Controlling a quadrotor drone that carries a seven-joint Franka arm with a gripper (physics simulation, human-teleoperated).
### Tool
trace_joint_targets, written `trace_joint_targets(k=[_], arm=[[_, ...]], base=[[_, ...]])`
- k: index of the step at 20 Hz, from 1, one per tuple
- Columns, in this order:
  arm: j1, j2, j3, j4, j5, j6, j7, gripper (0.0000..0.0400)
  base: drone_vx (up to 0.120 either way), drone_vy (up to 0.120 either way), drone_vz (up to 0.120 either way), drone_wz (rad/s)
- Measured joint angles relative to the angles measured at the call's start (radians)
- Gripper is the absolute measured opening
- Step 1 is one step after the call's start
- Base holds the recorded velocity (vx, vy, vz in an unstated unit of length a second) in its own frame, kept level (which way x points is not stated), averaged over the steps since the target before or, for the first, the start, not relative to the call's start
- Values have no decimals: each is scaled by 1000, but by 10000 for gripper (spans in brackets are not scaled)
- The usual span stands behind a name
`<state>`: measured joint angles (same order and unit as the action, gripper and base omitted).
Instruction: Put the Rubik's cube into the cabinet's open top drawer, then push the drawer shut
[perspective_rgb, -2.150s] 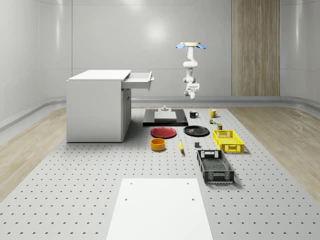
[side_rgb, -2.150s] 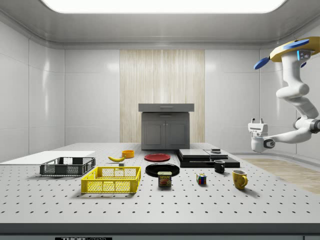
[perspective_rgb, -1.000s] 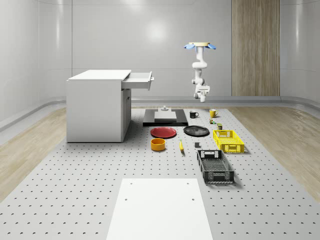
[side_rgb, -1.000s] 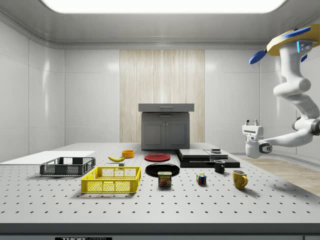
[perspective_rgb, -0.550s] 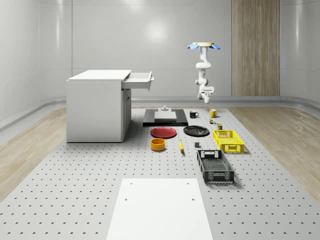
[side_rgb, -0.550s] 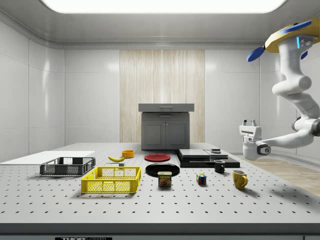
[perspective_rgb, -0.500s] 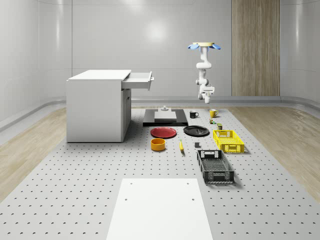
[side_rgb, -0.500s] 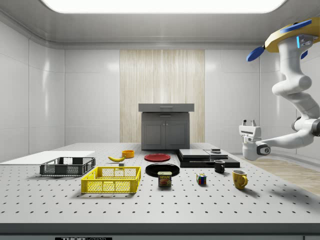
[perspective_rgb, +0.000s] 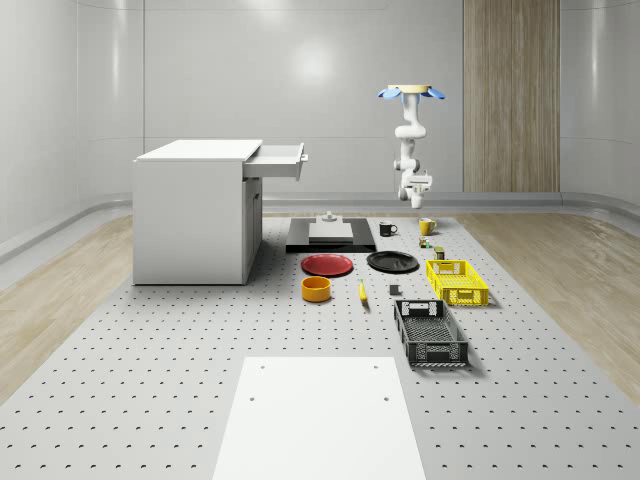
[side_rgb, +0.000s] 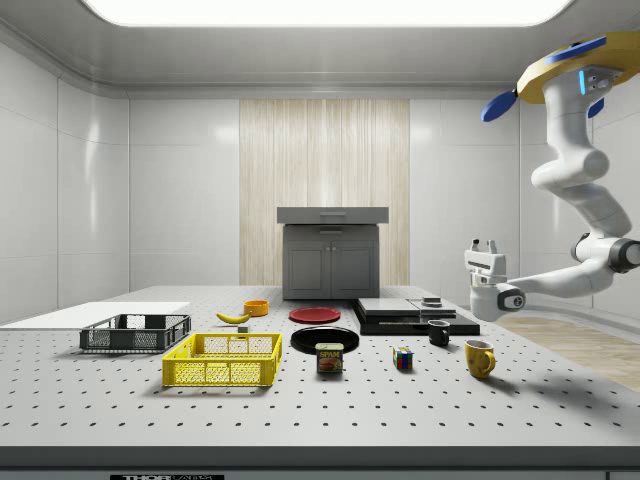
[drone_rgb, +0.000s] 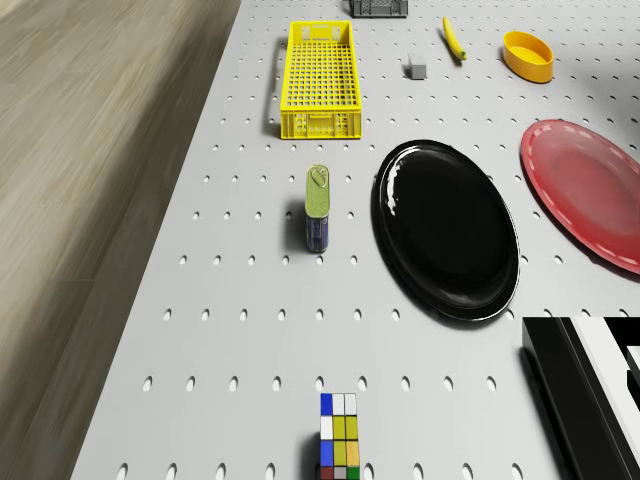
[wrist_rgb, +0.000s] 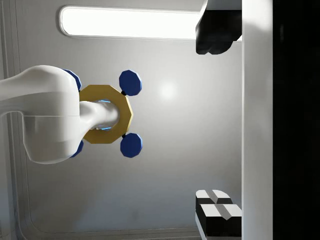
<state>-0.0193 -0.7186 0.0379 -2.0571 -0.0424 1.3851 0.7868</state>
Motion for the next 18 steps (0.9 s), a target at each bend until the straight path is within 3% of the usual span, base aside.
trace_joint_targets(k=[10,14,18], arm=[[-44,-11,142,-28,-201,11,27,400],[-95,-26,296,-89,-423,22,61,400],[-184,-62,529,-250,-786,39,136,400]], base=[[120,0,0,0],[120,0,0,0],[120,0,0,0]])
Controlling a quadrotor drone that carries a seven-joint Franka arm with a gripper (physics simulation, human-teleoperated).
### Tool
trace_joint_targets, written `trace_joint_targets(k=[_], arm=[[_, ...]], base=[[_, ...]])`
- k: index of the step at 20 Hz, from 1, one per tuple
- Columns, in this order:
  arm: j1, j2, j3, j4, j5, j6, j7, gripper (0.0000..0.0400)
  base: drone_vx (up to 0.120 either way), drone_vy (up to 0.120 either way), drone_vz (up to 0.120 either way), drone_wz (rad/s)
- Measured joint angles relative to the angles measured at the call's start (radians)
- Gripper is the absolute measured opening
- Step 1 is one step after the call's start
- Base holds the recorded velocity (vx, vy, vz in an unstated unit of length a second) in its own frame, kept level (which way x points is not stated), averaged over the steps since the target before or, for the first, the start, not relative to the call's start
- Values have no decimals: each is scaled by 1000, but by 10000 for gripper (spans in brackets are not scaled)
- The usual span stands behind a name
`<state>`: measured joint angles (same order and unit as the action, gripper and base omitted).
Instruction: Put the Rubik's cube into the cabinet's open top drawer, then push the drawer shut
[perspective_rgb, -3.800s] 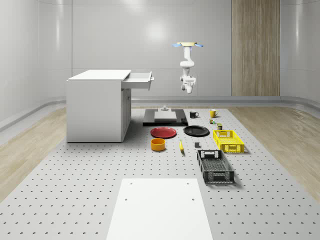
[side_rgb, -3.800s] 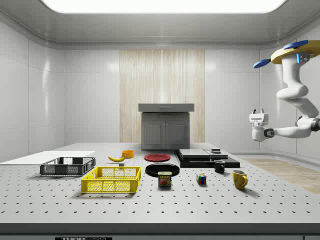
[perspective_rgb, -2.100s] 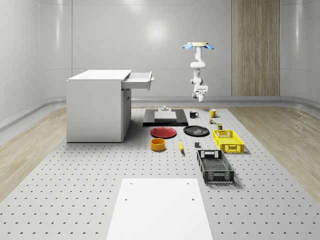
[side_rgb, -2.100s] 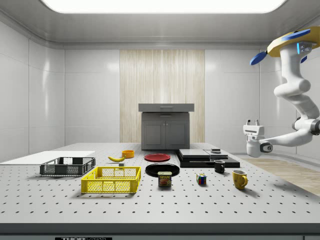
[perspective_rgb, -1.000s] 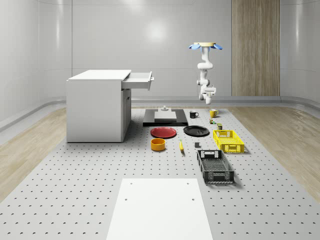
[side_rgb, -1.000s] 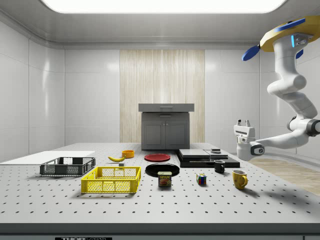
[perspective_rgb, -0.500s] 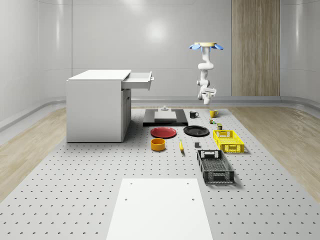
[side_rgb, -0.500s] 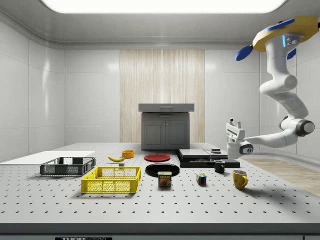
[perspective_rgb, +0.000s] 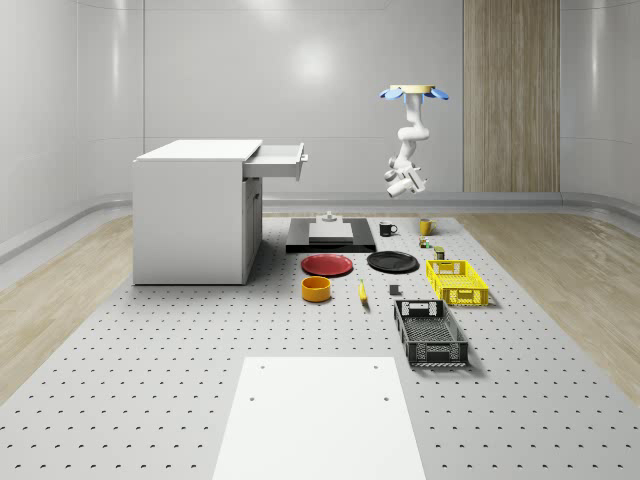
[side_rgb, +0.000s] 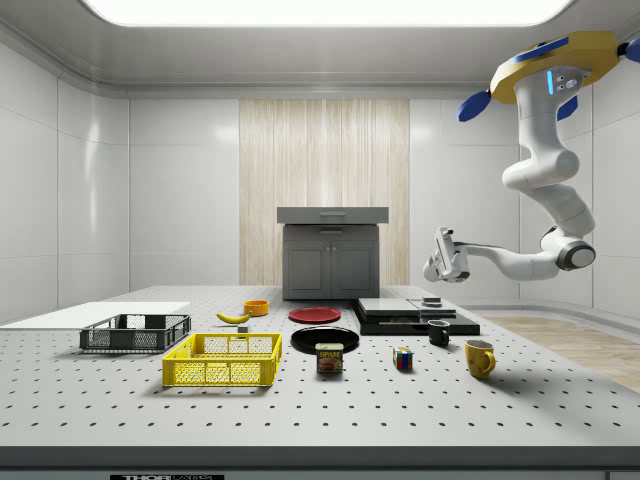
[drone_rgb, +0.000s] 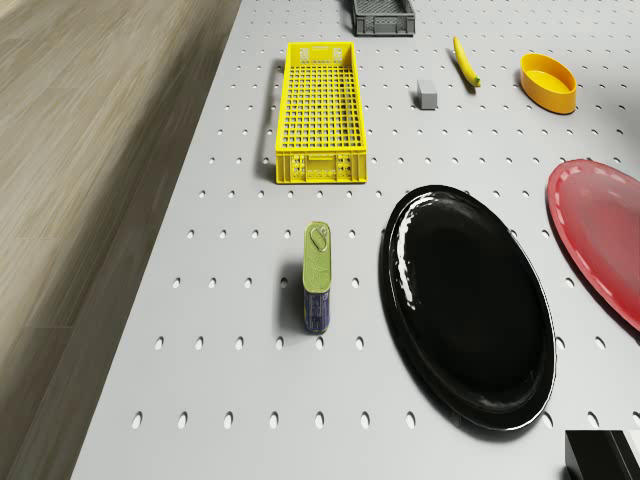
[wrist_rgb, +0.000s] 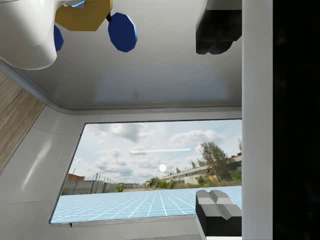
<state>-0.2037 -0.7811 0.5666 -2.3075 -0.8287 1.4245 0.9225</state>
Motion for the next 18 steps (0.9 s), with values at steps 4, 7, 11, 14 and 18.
trace_joint_targets(k=[4,7,11,14,18], arm=[[-147,-57,249,-257,-452,-8,143,400],[-302,-99,397,-419,-748,-58,278,400],[-510,-150,530,-531,-993,-152,431,400],[-628,-184,590,-565,-1083,-207,509,400],[-727,-222,639,-582,-1137,-247,574,400]], base=[[120,0,-50,0],[120,0,-120,0],[120,0,-120,0],[80,0,-120,0],[0,0,-120,0]])
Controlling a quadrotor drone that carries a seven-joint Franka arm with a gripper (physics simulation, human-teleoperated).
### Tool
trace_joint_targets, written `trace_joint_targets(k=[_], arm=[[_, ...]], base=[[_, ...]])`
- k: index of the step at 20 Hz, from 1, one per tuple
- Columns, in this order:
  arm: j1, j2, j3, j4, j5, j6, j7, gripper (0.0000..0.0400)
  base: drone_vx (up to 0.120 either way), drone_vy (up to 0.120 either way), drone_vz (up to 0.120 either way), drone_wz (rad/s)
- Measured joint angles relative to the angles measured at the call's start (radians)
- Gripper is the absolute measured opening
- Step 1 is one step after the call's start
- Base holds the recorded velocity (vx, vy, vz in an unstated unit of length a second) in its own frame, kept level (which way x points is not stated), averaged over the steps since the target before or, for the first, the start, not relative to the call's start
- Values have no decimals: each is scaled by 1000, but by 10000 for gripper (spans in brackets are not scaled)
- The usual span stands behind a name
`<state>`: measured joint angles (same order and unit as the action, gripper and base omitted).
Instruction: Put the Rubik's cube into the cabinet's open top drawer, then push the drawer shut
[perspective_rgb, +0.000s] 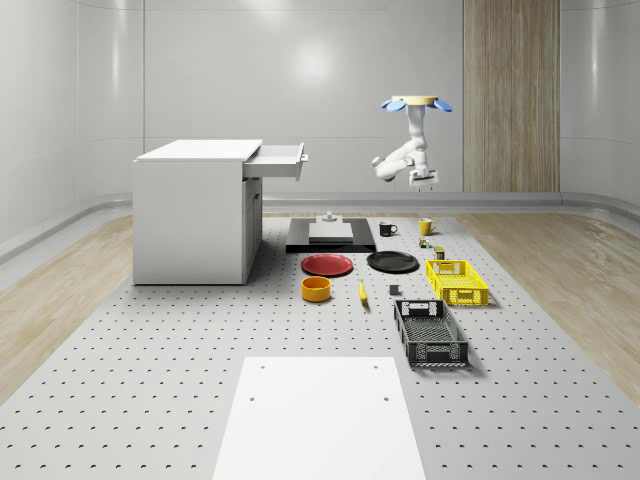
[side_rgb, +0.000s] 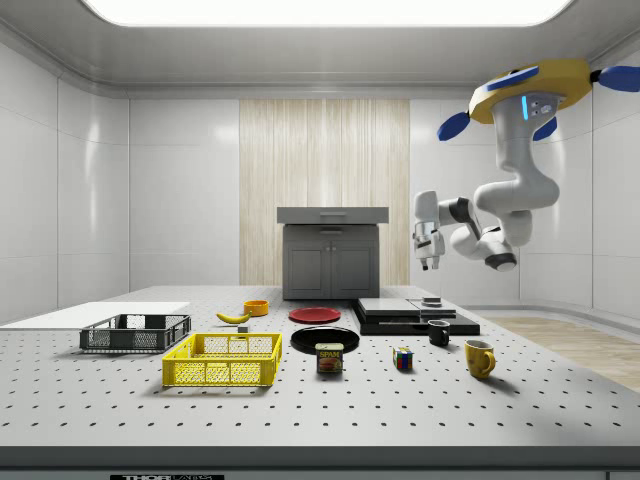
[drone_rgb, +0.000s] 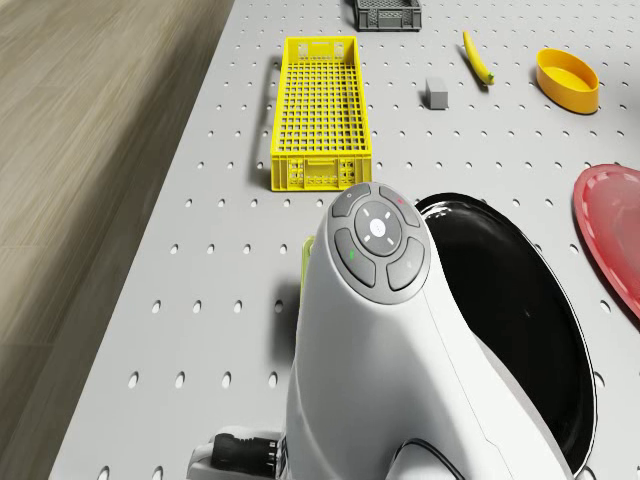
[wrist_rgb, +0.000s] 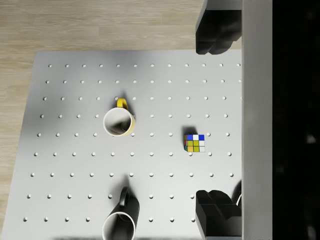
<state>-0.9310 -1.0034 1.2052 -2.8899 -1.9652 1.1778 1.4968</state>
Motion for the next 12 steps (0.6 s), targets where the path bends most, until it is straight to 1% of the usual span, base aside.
trace_joint_targets(k=[4,5,12], arm=[[-56,-31,28,-5,-17,-12,38,400],[-65,-38,33,-6,-18,-13,44,400],[-107,-81,58,-6,-11,3,76,400]], base=[[0,-100,-120,0],[80,0,-120,0],[120,0,-120,0]])
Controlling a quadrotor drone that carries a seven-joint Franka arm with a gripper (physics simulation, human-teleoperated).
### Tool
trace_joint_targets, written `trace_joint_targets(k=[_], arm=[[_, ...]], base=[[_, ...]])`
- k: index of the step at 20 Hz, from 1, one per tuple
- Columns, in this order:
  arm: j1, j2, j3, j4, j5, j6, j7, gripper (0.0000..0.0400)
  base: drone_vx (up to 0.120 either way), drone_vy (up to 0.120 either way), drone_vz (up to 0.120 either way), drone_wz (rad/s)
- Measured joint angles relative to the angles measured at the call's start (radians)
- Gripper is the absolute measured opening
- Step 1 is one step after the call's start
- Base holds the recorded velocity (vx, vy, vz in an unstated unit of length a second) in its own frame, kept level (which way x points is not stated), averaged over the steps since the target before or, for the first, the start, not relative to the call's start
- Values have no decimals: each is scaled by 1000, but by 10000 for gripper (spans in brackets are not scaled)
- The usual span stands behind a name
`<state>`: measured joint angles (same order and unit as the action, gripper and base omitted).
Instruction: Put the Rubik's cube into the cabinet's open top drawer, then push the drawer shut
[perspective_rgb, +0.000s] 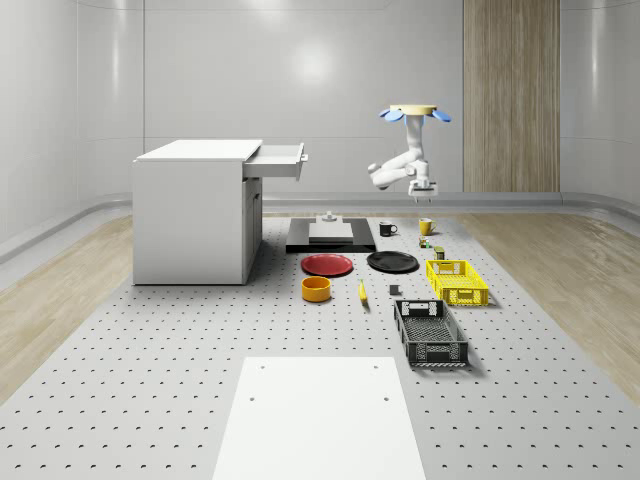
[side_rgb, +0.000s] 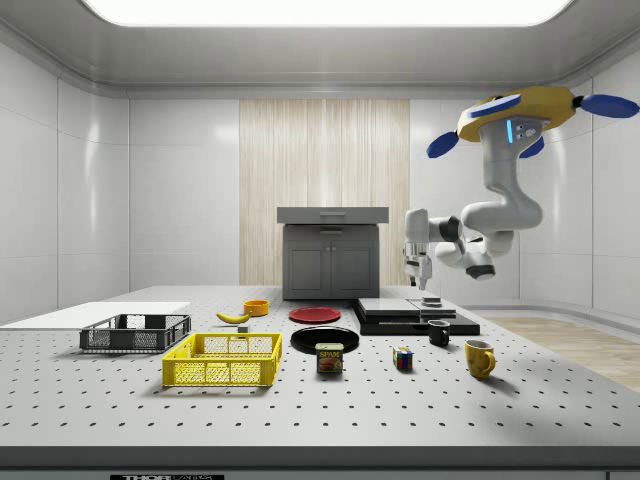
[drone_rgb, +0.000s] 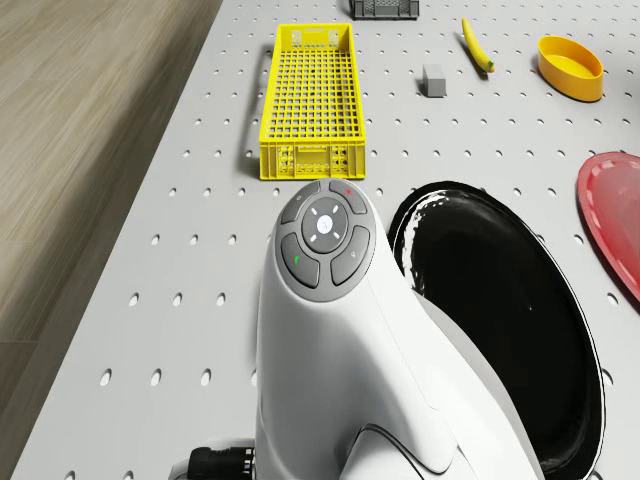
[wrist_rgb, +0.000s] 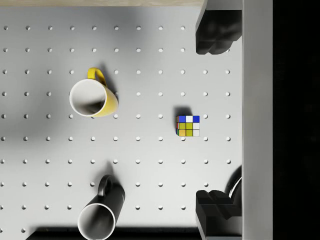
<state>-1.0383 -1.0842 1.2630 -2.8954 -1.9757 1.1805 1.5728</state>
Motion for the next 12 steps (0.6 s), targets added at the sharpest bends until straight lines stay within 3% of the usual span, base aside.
trace_joint_targets(k=[1,9,12], arm=[[-4,-6,3,0,2,4,3,400],[-26,-49,20,3,23,37,22,400],[-32,-65,26,4,31,51,28,400]], base=[[120,0,-120,0],[0,0,-120,0],[93,0,-120,0]])
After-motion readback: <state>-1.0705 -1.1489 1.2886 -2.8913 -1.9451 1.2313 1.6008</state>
